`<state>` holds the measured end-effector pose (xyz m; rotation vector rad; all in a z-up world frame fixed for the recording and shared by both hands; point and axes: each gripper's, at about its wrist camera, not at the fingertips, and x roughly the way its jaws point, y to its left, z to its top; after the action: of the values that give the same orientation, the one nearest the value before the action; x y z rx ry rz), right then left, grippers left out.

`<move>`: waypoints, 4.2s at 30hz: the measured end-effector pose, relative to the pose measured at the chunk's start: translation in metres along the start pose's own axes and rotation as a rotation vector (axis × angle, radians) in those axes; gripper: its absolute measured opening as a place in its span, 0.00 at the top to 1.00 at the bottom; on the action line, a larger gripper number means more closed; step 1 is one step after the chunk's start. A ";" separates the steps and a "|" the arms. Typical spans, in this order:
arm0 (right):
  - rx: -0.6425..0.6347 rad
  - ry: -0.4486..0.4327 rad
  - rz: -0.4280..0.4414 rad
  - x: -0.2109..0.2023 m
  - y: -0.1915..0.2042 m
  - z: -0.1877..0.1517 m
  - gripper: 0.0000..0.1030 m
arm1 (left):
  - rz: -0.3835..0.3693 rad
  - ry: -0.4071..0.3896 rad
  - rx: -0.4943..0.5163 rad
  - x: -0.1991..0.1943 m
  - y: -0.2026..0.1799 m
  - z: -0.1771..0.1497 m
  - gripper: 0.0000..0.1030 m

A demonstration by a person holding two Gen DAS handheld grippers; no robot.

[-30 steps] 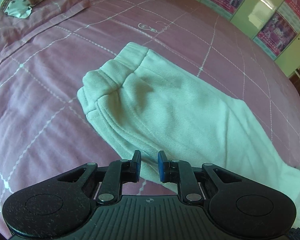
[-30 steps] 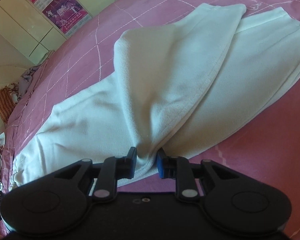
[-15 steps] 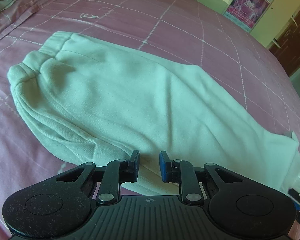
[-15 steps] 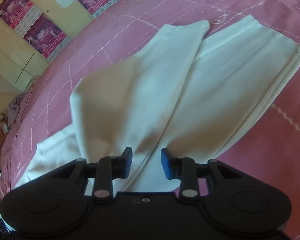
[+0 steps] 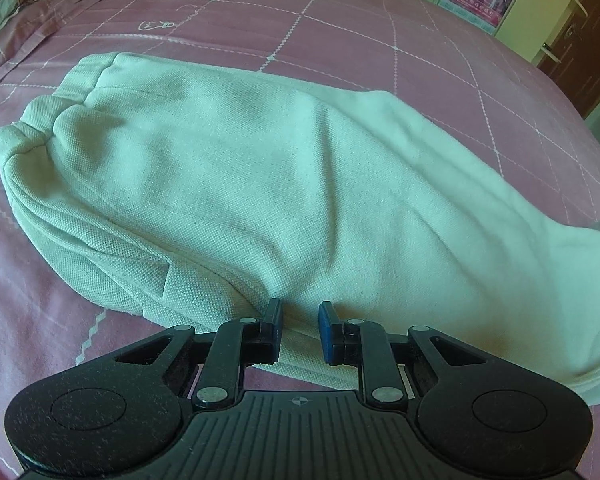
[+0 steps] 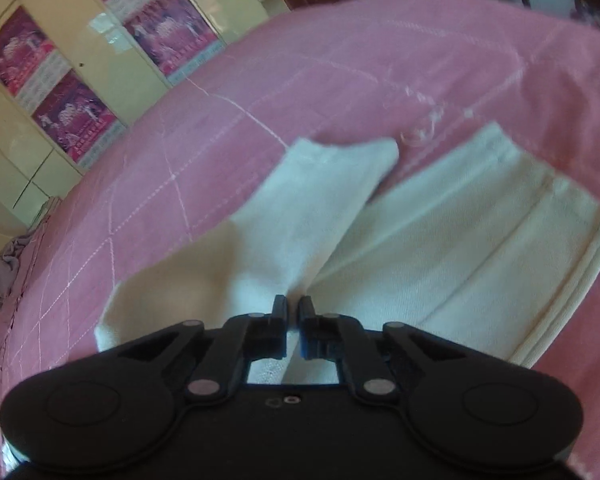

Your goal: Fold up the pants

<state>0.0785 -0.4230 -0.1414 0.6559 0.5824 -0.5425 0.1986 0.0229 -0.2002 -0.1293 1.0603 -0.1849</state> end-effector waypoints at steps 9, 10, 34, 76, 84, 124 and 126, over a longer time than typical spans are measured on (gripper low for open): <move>-0.036 0.072 -0.106 -0.032 -0.051 -0.048 0.95 | 0.009 -0.005 0.027 0.000 -0.003 0.000 0.80; -0.034 0.067 -0.099 -0.032 -0.051 -0.047 0.93 | 0.010 -0.005 0.025 -0.001 -0.003 0.000 0.80; -0.021 -0.287 -0.005 -0.075 -0.067 0.044 0.96 | 0.059 -0.006 0.047 0.000 -0.011 0.000 0.80; -0.384 0.096 0.052 0.022 0.008 0.009 0.77 | -0.125 -0.062 0.346 0.013 -0.218 -0.004 0.80; -0.672 0.192 -0.015 0.061 0.017 0.005 0.90 | -0.102 -0.041 0.448 0.060 -0.304 -0.016 0.80; -0.474 0.016 -0.232 -0.005 -0.091 0.020 0.77 | -0.079 -0.074 0.426 0.017 -0.251 -0.051 0.66; -0.449 -0.001 -0.246 -0.020 -0.091 0.017 0.74 | -0.052 -0.093 0.410 0.008 -0.241 -0.058 0.66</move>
<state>0.0126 -0.4902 -0.1544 0.1585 0.7598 -0.6149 0.1305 -0.2157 -0.1884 0.2032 0.9080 -0.4352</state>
